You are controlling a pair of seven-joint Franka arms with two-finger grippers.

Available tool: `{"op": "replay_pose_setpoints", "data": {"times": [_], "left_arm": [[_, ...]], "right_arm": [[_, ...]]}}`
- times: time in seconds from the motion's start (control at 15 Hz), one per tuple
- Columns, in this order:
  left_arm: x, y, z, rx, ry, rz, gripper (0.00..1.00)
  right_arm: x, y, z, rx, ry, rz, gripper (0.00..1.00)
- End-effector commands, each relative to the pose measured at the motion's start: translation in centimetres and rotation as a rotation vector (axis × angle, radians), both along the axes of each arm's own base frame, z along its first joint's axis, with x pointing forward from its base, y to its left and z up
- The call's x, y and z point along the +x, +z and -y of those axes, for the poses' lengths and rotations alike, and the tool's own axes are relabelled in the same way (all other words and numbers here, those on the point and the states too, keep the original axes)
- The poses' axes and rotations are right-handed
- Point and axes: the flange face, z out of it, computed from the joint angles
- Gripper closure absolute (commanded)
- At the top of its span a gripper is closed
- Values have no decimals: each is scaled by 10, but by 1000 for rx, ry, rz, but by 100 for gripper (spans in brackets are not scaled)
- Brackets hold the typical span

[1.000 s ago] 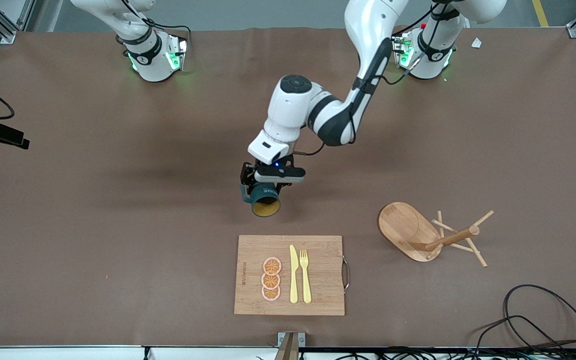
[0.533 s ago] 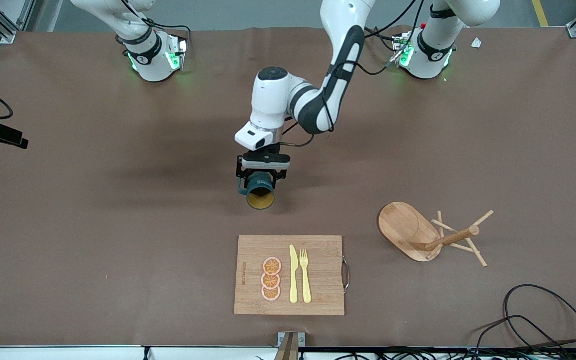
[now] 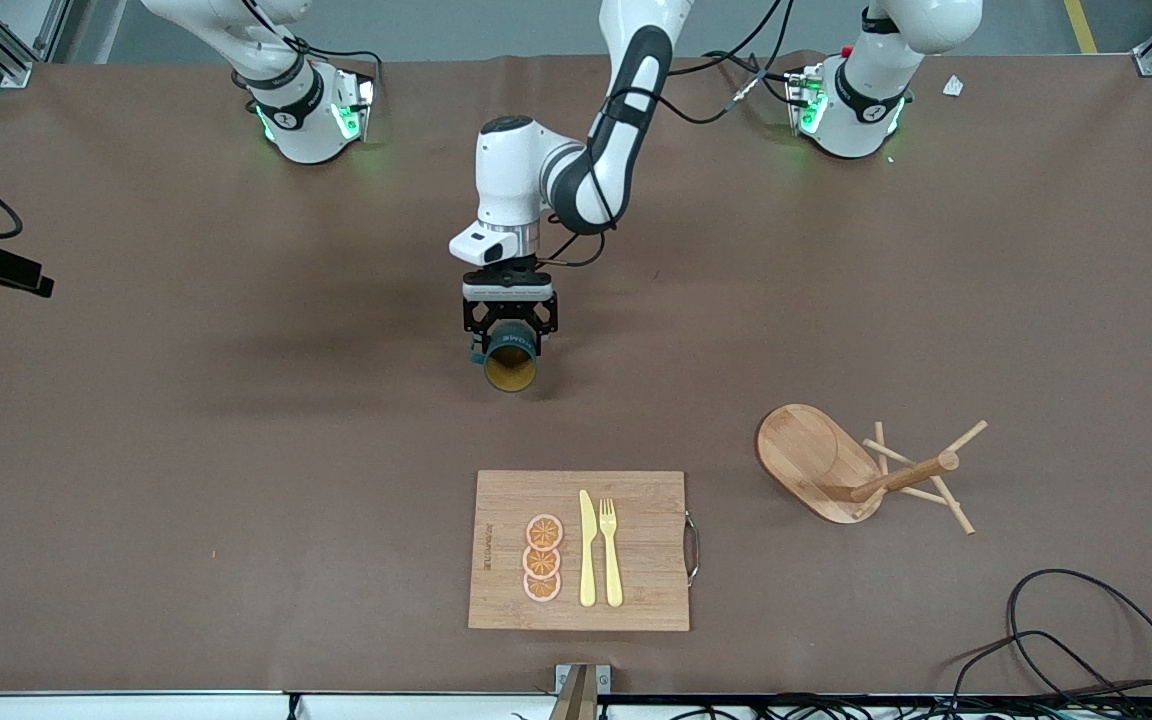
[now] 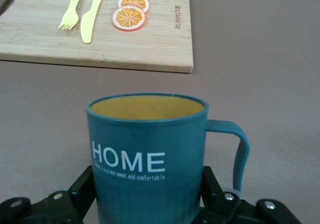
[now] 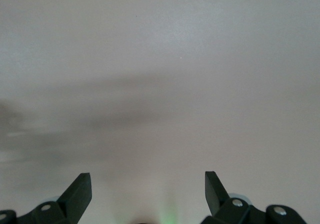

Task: Transfer cup from left to right arm and place
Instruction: 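Lower the held mug onto the table with the left gripper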

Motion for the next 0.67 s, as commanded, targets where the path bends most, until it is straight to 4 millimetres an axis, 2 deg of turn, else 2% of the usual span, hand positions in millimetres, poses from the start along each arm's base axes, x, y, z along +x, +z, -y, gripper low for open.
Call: {"op": "replay_pose_setpoints", "data": {"times": [0.0, 0.27, 0.4, 0.6], "left_arm": [[-3, -15, 2, 67, -1, 90, 22], [-19, -24, 7, 106, 20, 192, 21], [-33, -30, 12, 91, 16, 234, 21], [-52, -50, 13, 110, 47, 275, 21]], "right_arm": [[0, -7, 3, 3, -6, -10, 0], [3, -13, 5, 2, -10, -13, 0], [1, -15, 14, 5, -27, -19, 0], [2, -15, 13, 3, -24, -18, 0]]}}
